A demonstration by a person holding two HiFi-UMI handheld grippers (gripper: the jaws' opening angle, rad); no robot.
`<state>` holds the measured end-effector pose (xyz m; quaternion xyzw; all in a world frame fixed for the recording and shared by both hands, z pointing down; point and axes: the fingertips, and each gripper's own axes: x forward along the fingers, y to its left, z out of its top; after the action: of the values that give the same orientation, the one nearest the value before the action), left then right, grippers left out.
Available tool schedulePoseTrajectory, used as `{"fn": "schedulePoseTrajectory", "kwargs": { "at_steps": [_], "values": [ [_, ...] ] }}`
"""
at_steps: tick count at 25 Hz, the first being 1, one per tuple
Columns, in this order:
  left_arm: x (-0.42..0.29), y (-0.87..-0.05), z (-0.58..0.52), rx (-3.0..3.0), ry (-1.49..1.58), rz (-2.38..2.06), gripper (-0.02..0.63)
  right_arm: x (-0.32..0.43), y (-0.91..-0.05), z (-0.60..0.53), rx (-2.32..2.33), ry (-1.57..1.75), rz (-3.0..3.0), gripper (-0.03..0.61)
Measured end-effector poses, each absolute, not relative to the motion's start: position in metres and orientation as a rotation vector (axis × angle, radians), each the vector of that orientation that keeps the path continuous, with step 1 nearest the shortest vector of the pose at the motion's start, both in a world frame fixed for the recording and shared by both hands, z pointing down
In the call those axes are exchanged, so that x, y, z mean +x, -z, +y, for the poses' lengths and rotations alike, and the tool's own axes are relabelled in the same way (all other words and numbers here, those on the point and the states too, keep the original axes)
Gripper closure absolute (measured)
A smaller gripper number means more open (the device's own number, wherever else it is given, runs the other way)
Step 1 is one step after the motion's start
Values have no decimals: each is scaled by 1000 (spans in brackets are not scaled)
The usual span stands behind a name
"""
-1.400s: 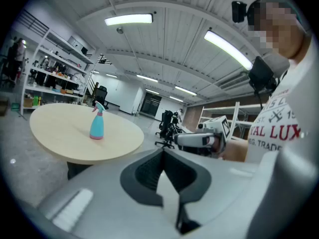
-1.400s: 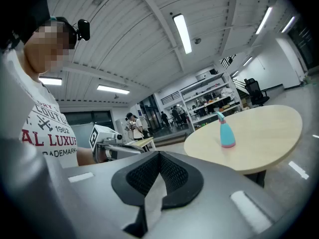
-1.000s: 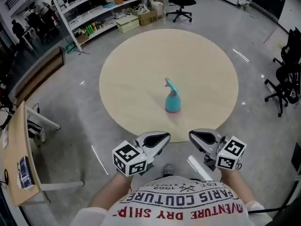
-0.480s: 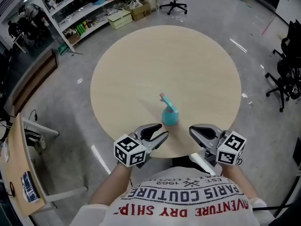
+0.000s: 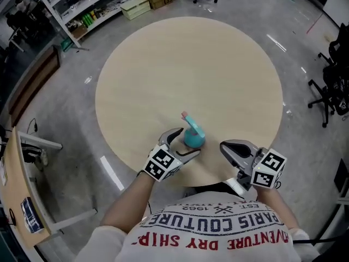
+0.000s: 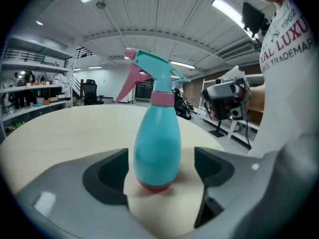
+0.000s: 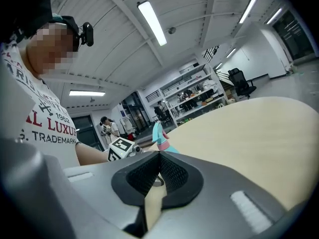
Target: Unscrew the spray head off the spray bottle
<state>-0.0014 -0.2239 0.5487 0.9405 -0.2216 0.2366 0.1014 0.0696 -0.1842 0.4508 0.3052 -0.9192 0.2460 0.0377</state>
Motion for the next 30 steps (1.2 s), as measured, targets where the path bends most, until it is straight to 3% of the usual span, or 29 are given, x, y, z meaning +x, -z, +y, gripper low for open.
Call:
{"fn": "schedulePoseTrajectory", "kwargs": {
  "at_steps": [4, 6, 8, 14, 16, 18, 30],
  "values": [
    [6, -565, -230, 2803, -809, -620, 218, 68, -459, -191, 916, -770, -2806, 577],
    [5, -569, -235, 2825, -847, -643, 272, 65, -462, -193, 897, -772, -2799, 577],
    [6, -569, -238, 2833, -855, -655, 273, 65, -463, -196, 893, -758, -2795, 577],
    [9, -568, -238, 2814, -861, -681, 278, 45, -468, -206, 863, -458, -2744, 571],
    [11, -567, -240, 2802, -858, -706, 278, 34, -466, -214, 856, -381, -2736, 421],
    [12, -567, -240, 2790, -859, -727, 278, 24, -464, -223, 868, -325, -2743, 397],
    [17, -566, -242, 2707, -837, -895, 278, -1, -468, -252, 874, -124, -2703, 430]
  ]
}}
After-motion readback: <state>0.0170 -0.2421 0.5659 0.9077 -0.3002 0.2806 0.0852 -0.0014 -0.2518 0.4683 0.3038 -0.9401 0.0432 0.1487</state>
